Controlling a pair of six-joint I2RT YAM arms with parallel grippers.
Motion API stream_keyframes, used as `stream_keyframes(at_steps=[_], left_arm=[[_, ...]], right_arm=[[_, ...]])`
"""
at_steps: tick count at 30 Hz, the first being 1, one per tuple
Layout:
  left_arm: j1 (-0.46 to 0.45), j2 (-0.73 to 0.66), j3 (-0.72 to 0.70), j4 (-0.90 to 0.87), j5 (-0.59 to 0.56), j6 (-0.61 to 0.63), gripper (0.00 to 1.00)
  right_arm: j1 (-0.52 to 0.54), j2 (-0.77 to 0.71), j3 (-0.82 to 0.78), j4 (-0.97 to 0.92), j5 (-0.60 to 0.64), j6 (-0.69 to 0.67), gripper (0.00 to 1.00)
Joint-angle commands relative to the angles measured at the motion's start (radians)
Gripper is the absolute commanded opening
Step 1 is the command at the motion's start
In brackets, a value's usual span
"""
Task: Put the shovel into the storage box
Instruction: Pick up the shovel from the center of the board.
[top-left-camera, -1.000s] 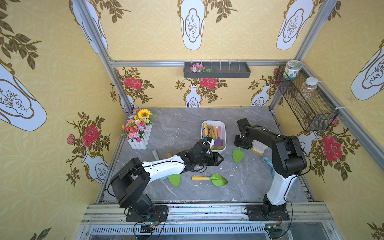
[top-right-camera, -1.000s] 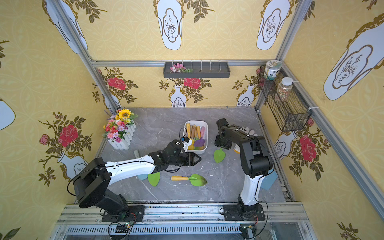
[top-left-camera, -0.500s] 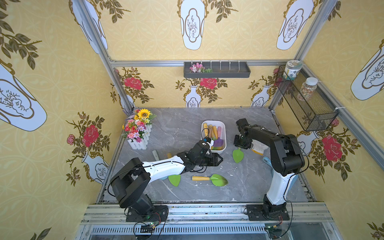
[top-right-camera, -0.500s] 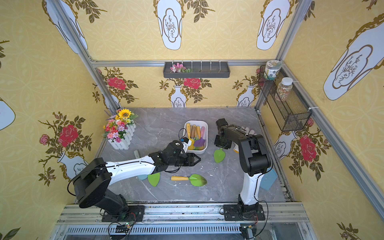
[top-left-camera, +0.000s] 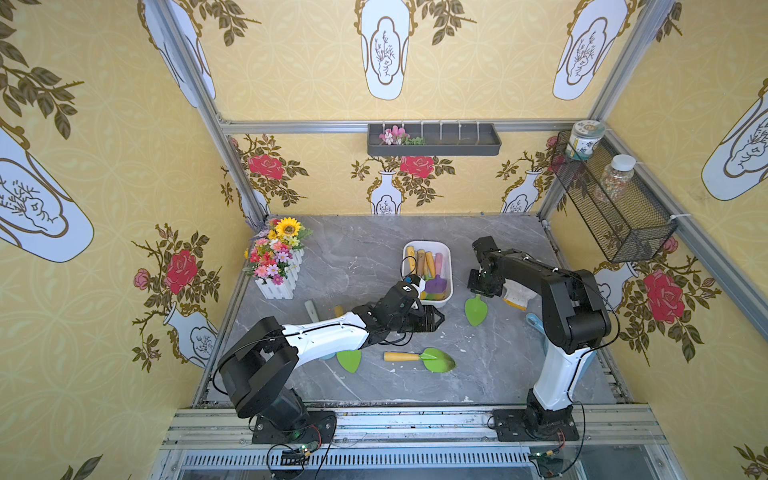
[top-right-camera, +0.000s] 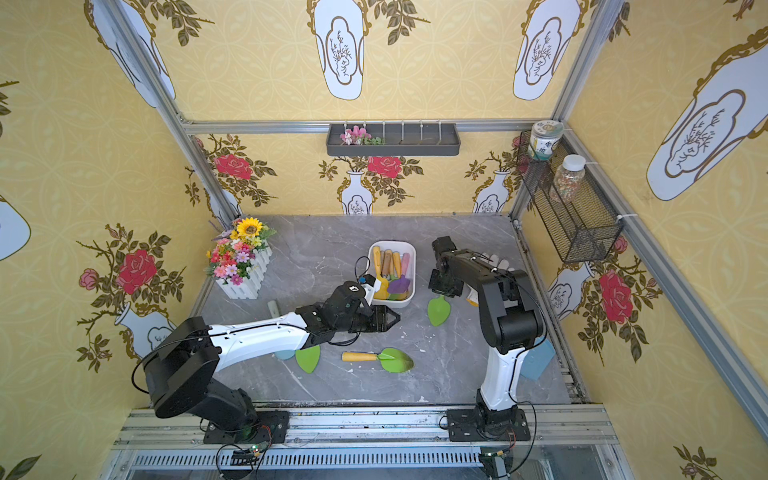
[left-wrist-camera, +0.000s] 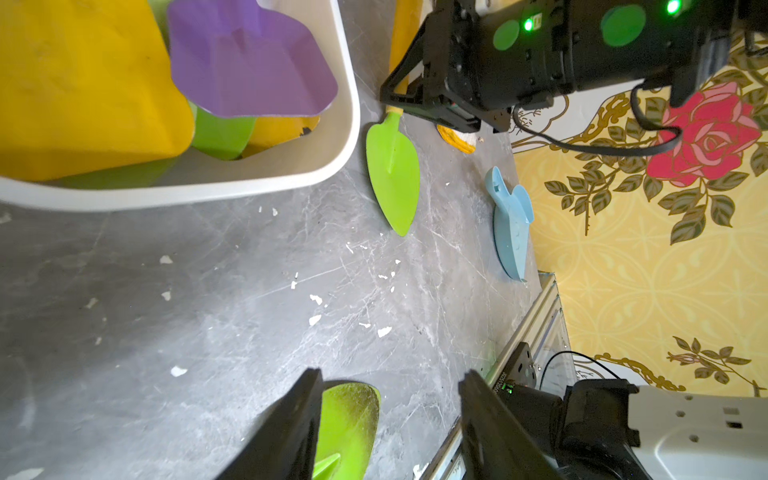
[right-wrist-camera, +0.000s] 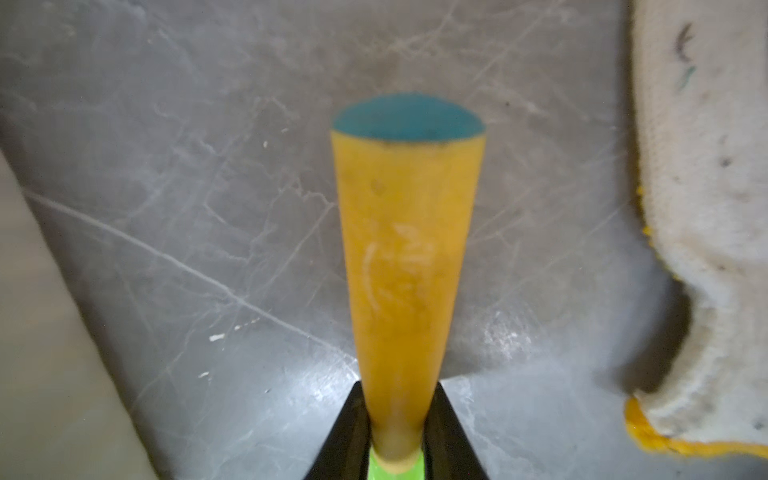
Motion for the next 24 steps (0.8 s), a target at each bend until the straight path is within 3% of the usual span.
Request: stream_keyframes(at_steps=[1, 24], left_arm=[[0.002, -0.014, -0.012, 0.005, -0.031, -0.004, 0.57], [0.125, -0.156, -0.083, -0.107, -0.122, -0.047, 0.57]], right_arm=[[0.007, -0.03, -0.002, -0.017, 0.014, -0.008, 0.25], [0.123, -0.153, 0.143, -0.152, 0.016, -0.009, 0.25]])
